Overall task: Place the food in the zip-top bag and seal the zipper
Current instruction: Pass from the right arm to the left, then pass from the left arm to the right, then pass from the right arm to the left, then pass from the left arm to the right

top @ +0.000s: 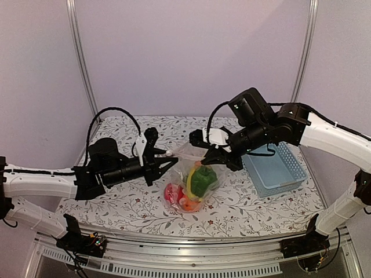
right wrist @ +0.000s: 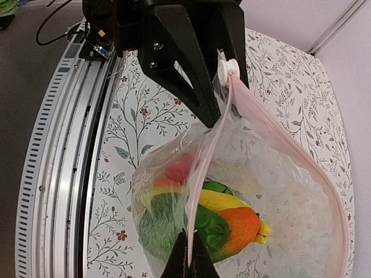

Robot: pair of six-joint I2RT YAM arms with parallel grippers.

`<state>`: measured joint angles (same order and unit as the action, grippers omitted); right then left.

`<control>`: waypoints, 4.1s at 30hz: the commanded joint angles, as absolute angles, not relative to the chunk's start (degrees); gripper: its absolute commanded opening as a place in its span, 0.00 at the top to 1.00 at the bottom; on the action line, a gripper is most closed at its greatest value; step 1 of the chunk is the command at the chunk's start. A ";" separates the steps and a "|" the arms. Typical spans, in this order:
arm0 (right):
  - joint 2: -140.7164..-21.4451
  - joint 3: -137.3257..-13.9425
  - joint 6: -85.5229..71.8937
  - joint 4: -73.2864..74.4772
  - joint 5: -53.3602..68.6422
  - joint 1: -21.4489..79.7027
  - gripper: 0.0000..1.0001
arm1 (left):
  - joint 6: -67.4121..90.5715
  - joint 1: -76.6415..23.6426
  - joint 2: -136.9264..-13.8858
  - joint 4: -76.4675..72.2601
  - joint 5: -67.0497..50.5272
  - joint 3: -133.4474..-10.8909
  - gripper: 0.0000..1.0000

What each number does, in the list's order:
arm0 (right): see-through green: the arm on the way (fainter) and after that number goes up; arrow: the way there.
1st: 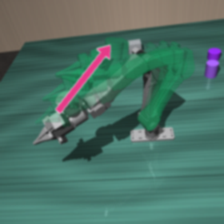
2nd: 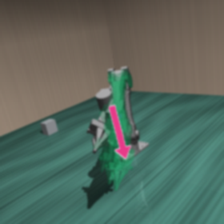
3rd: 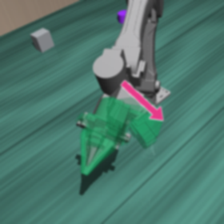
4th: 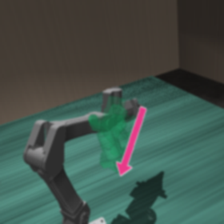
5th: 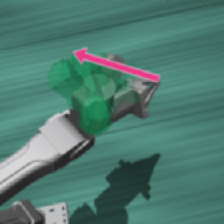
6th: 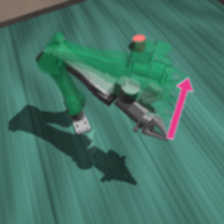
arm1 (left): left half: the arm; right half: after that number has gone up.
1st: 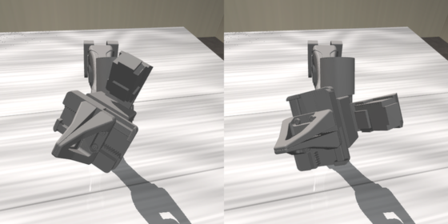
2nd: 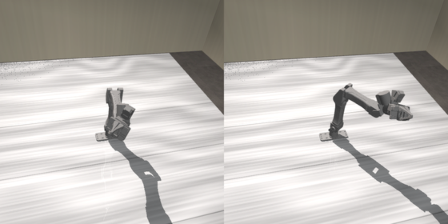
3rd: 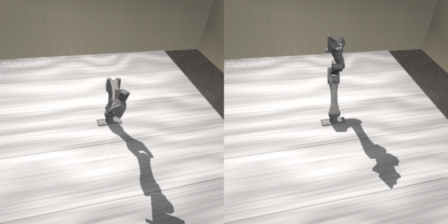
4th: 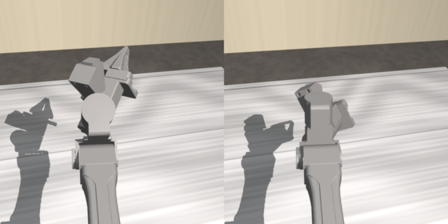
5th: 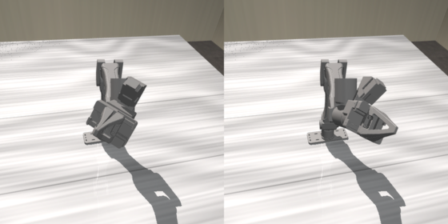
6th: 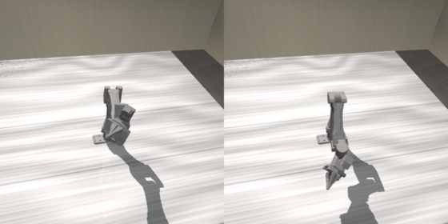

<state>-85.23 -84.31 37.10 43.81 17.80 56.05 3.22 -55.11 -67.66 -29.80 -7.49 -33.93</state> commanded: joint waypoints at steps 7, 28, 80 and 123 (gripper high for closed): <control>-84.02 -85.11 36.29 44.40 18.75 53.77 1.00 | 2.60 -53.57 -70.08 -30.95 -8.27 -35.98 0.93; -86.59 -98.78 38.20 49.46 25.09 52.12 0.64 | 3.09 -53.74 -69.53 6.14 -4.68 -55.95 0.99; -103.62 -105.99 36.74 41.92 25.57 56.09 0.94 | 1.07 -58.05 -60.14 8.37 1.46 -49.87 0.91; -104.52 -107.67 36.29 42.70 30.31 56.07 0.91 | 0.09 -58.02 -62.58 4.26 -1.43 -49.31 0.88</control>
